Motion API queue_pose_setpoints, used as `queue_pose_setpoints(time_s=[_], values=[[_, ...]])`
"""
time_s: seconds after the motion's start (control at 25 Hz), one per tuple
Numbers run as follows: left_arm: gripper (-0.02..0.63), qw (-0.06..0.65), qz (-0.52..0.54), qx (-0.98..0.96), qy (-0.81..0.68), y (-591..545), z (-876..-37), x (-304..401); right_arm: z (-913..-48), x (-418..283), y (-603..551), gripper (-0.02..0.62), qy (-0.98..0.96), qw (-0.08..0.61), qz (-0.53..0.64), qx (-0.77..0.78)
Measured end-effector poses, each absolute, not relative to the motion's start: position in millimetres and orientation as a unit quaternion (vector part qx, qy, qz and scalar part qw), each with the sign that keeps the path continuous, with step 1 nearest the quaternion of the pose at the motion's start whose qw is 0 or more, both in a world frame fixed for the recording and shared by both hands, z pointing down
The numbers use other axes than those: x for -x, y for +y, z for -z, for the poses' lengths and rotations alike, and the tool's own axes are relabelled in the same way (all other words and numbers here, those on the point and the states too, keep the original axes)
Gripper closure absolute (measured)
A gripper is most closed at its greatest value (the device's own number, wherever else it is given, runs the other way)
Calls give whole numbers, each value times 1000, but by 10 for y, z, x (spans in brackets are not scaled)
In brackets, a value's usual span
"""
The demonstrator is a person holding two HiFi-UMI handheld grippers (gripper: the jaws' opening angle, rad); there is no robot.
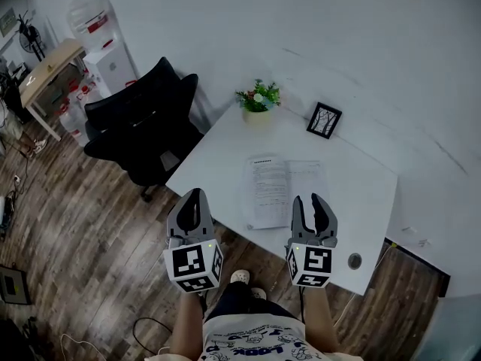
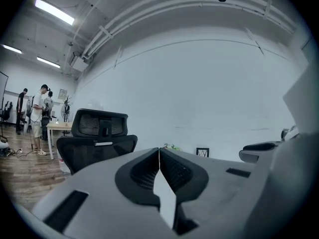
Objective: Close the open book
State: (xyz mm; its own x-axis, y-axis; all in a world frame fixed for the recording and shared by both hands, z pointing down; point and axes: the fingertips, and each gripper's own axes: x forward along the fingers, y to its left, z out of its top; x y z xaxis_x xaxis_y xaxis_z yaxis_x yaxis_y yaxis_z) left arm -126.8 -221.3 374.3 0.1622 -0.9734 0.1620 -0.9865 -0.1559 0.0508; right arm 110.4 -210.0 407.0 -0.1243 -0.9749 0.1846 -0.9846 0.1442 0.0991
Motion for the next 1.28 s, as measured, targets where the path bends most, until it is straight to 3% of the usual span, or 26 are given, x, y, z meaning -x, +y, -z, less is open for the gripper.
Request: queue_pose_setpoints(time_s=[1.28], values=[[580,120,-86,-773,-617,-2562,-4312,1009,-4567,-1112,-2357,462,-743,211,-1,-635]])
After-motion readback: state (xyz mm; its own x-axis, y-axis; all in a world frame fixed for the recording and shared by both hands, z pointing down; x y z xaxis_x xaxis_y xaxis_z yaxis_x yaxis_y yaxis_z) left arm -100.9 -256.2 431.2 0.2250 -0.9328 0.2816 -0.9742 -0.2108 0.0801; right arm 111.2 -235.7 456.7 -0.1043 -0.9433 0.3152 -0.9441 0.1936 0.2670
